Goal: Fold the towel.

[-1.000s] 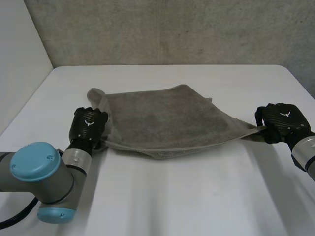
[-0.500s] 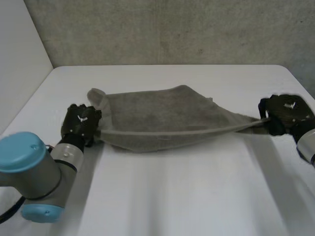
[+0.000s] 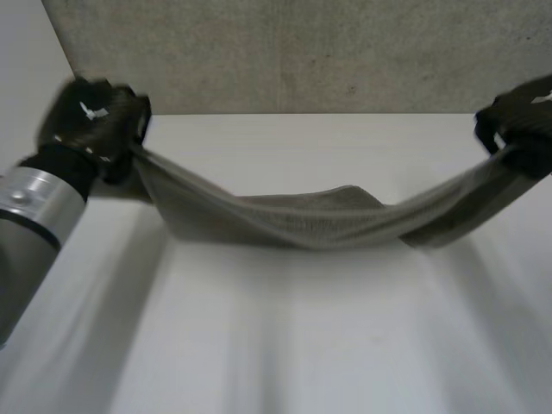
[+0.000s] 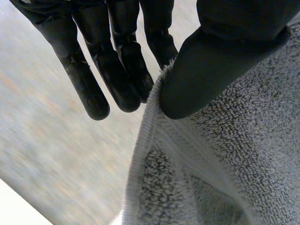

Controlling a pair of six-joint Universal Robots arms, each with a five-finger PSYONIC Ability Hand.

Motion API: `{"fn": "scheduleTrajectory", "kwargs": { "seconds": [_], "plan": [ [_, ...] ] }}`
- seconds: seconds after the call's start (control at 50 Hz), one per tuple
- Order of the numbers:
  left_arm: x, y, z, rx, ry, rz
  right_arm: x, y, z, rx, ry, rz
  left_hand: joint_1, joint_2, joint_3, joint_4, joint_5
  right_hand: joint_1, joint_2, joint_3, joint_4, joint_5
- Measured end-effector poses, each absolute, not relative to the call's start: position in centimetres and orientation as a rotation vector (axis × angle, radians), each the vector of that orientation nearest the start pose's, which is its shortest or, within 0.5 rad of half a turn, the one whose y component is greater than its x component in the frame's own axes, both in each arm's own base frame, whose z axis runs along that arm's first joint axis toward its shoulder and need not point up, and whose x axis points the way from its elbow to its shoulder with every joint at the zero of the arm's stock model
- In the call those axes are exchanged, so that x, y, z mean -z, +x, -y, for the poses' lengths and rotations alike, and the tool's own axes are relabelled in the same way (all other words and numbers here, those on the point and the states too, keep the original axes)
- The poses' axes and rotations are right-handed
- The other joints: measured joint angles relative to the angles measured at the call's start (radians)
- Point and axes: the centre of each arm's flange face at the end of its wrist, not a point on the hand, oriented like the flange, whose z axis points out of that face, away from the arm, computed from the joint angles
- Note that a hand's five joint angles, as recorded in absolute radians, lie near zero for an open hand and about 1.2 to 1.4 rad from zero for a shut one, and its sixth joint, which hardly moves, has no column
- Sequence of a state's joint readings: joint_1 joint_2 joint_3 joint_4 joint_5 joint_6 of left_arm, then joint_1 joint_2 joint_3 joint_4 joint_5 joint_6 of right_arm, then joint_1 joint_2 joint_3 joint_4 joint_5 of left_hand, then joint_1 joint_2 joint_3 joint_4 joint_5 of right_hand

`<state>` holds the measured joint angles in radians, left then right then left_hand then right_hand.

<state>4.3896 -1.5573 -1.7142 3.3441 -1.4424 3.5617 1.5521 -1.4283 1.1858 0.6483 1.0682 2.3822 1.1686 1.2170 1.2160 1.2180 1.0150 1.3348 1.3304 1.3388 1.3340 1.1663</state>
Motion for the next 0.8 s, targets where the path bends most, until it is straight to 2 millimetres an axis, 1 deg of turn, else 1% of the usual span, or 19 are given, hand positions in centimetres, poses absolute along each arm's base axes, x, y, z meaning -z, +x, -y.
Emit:
{"fn": "scheduleTrajectory", "kwargs": {
  "seconds": [0.08, 0.16, 0.18, 0.22, 0.28, 0.32, 0.34, 0.36, 0.4, 0.44, 0.46, 0.48, 0.5, 0.52, 0.56, 0.62, 0.68, 0.76, 0.8],
  "plan": [
    [-25.2, -23.9, 26.8, 2.113, 0.997, -2.128, -30.4, 18.3, 29.8, 1.645, -1.465, -2.307, 0.0, 0.0, 0.0, 0.0, 0.004, 0.0, 0.0, 0.0, 0.0, 0.0],
    [-22.3, -24.4, 29.4, 1.962, 1.045, -2.213, -27.8, 19.7, 31.3, 1.555, -1.552, -2.352, 0.0, 0.0, 0.0, 0.0, 0.004, 0.0, 0.0, 0.0, 0.0, 0.0],
    [-21.9, -24.4, 29.8, 1.944, 1.052, -2.218, -27.5, 19.9, 31.6, 1.547, -1.562, -2.356, 0.0, 0.0, 0.0, 0.0, 0.005, 0.0, 0.0, 0.0, 0.0, 0.0],
    [-20.8, -24.8, 31.8, 1.889, 1.072, -2.211, -26.3, 21.0, 32.8, 1.554, -1.592, -2.356, 0.0, 0.0, 0.001, 0.0, 0.004, 0.0, 0.0, 0.0, 0.0, 0.0],
    [-20.6, -25.3, 34.2, 1.882, 1.076, -2.15, -25.9, 22.4, 34.7, 1.659, -1.593, -2.326, 0.0, 0.0, 0.001, 0.0, 0.005, 0.0, 0.0, 0.0, 0.0, 0.0],
    [-21.4, -25.6, 35.8, 1.926, 1.056, -2.08, -26.3, 23.2, 36.1, 1.79, -1.57, -2.289, 0.0, 0.001, 0.001, 0.0, 0.004, 0.0, 0.0, 0.0, 0.0, 0.0],
    [-22.6, -25.9, 37.0, 1.988, 1.026, -2.004, -27.1, 23.8, 37.3, 1.925, -1.536, -2.245, 0.0, 0.001, 0.001, 0.0, 0.004, 0.0, 0.0, 0.0, 0.0, 0.0],
    [-23.3, -26.1, 37.5, 2.022, 1.009, -1.967, -27.7, 24.0, 37.9, 2.006, -1.512, -2.217, 0.0, 0.001, 0.001, 0.0, 0.004, 0.0, 0.0, 0.0, 0.0, 0.0],
    [-26.8, -26.6, 39.5, 2.203, 0.906, -1.765, -30.3, 24.7, 39.8, 2.314, -1.399, -2.08, 0.0, 0.001, 0.001, 0.0, 0.004, 0.0, 0.0, 0.0, 0.0, 0.0],
    [-29.0, -26.9, 40.3, 2.313, 0.835, -1.636, -32.3, 25.0, 40.5, 2.505, -1.311, -1.969, 0.0, 0.001, 0.001, 0.0, 0.004, 0.0, 0.0, 0.0, 0.0, 0.0],
    [-31.6, -27.0, 40.8, 2.428, 0.755, -1.491, -34.4, 25.1, 41.0, 2.678, -1.218, -1.845, 0.0, 0.001, 0.001, 0.0, 0.004, 0.0, 0.0, 0.0, 0.0, 0.0],
    [-32.6, -27.1, 40.9, 2.471, 0.723, -1.434, -35.6, 25.2, 41.0, 2.766, -1.166, -1.773, 0.0, 0.001, 0.001, 0.0, 0.005, 0.0, 0.0, 0.0, 0.0, 0.0],
    [-34.7, -27.1, 40.9, 2.557, 0.654, -1.313, -37.4, 25.1, 40.9, 2.885, -1.088, -1.663, 0.0, 0.001, 0.001, 0.0, 0.004, 0.0, 0.0, 0.0, 0.0, 0.0],
    [-35.6, -27.0, 40.8, 2.592, 0.624, -1.261, -38.2, 25.0, 40.7, 2.931, -1.057, -1.616, 0.0, 0.001, 0.001, 0.0, 0.004, 0.0, 0.0, 0.0, 0.0, 0.0],
    [-38.5, -26.7, 40.1, 2.699, 0.526, -1.093, -40.7, 24.7, 39.8, 3.05, -0.969, -1.479, 0.0, 0.001, 0.001, 0.0, 0.004, 0.0, 0.0, 0.0, 0.0, 0.0],
    [-39.8, -26.2, 39.2, 2.759, 0.468, -1.013, -41.4, 24.4, 38.9, 3.065, -0.959, -1.453, 0.0, 0.001, 0.001, 0.0, 0.004, 0.0, 0.0, 0.0, 0.0, 0.003],
    [-38.9, -25.9, 38.9, 2.758, 0.471, -1.054, -40.5, 24.3, 38.4, 2.997, -1.011, -1.522, 0.0, 0.001, 0.001, 0.0, 0.004, 0.0, 0.0, 0.0, 0.0, 0.004],
    [-34.3, -25.5, 38.9, 2.67, 0.542, -1.292, -37.0, 24.4, 37.8, 2.764, -1.158, -1.725, 0.0, 0.001, 0.001, 0.0, 0.004, 0.0, 0.0, 0.0, 0.0, 0.004],
    [-30.7, -25.1, 38.8, 2.574, 0.598, -1.482, -34.5, 24.5, 37.3, 2.606, -1.239, -1.833, 0.0, 0.001, 0.001, 0.0, 0.004, 0.0, 0.0, 0.0, 0.0, 0.004]
  ]
}}
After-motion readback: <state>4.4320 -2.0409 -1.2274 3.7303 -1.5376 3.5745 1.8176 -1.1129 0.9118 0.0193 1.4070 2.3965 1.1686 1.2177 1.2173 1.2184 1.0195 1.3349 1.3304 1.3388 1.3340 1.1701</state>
